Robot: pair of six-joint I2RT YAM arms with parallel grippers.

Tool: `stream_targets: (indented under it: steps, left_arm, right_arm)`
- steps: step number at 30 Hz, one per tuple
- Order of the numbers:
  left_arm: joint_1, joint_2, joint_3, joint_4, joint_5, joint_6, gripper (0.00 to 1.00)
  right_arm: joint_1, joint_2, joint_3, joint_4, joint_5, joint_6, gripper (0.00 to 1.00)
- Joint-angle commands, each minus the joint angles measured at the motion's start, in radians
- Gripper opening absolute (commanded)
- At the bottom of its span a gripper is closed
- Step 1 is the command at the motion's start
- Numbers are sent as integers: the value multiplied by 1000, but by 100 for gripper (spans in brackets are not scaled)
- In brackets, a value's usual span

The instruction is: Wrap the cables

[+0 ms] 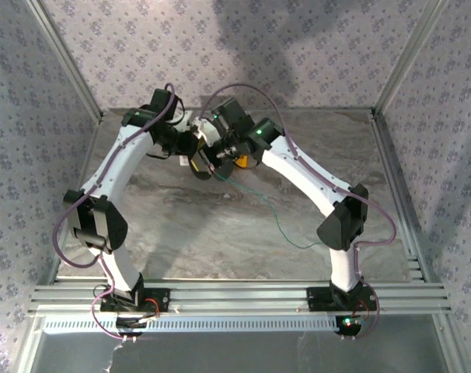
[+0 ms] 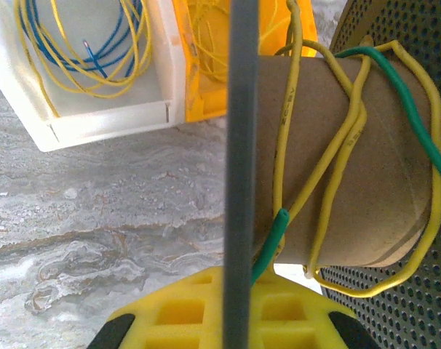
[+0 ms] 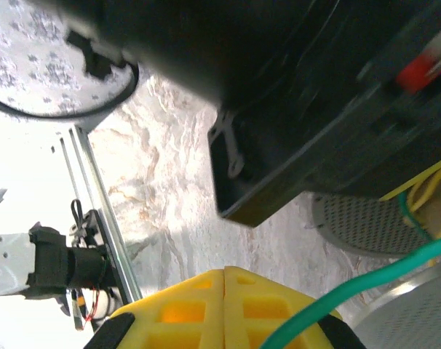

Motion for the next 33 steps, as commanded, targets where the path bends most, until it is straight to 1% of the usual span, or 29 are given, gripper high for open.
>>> stream_targets:
  steps: [1,4,7,9,12,15,16,19,25,29,30,33]
  left_arm:
    - [28,-57,-3,193,-125,-129,0]
    - [31,-111,6,204,-182,-155,0]
    - [46,-168,12,218,-196,-188,0]
    - [58,-212,-1,239,-214,-216,0]
    - [83,-279,-41,297,-195,-258,0]
    - [112,-323,-69,309,-166,-276,0]
    - [119,-331,-74,340,-153,-273,0]
    - [132,-362,-103,365,-145,-278,0]
    - [137,-442,-171,461,-238,-323,0]
    - [137,-459,-182,509,-290,-344,0]
    - [137,-457,-178,516,-302,-346,0]
    - [135,-427,-139,483,-345,-349,0]
  right_arm:
    - [71,-124,-53,18,-102,-57,0]
    - [64,-173,-151,41,-70,-69,0]
    - [43,-228,-246,55,-35,-79,0]
    - [16,-263,-314,77,-36,-75,0]
    - [-32,-314,-413,125,-51,-62,0]
    - [-78,-345,-480,162,-70,-50,0]
    - [-90,-351,-497,172,-76,-50,0]
    - [-113,-354,-526,194,-90,-49,0]
    - [-114,-333,-549,222,-109,-43,0]
    - [-97,-314,-550,222,-119,-40,0]
    - [-92,-308,-547,248,-120,-41,0]
    - [-75,-286,-528,241,-131,-55,0]
